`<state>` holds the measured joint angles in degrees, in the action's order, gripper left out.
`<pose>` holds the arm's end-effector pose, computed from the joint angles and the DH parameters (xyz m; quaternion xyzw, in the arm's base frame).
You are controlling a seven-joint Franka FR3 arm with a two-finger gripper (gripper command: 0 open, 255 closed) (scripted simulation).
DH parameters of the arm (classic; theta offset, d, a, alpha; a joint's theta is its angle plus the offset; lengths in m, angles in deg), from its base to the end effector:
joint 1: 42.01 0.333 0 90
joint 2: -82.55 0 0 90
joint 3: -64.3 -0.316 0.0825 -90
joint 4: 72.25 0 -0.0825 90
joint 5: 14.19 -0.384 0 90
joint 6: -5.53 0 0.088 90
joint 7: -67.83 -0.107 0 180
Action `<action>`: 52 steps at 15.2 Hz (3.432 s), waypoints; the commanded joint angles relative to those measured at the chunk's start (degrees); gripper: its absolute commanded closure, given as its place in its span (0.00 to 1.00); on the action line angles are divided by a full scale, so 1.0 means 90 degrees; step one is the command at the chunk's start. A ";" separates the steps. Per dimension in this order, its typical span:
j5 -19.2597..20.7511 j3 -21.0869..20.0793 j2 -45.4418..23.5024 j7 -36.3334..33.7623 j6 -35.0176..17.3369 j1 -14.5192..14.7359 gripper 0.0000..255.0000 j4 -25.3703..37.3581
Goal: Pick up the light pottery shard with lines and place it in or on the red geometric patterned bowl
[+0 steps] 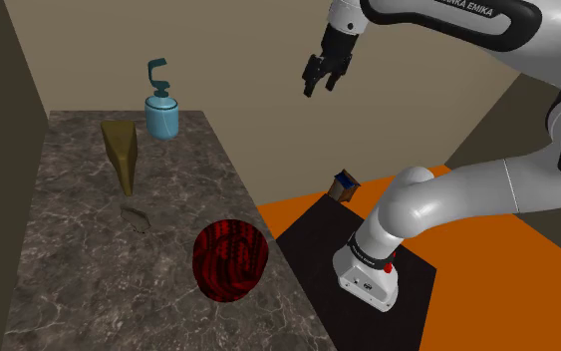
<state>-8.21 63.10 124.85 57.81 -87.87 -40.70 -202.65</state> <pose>0.3269 0.0060 0.6197 0.9949 -0.0670 0.0521 0.0539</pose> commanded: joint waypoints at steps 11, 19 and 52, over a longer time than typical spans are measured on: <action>-0.0384 -0.0743 -0.1332 -0.0500 -0.1272 0.0469 0.00 -0.0200; -0.0464 -0.1346 -0.2707 -0.0914 -0.2179 0.0778 0.00 0.0073; 0.1114 -0.2193 -0.8075 -0.2474 -0.3809 0.2265 0.00 0.2968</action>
<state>1.70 43.29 52.41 35.62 -121.89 -20.37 -175.92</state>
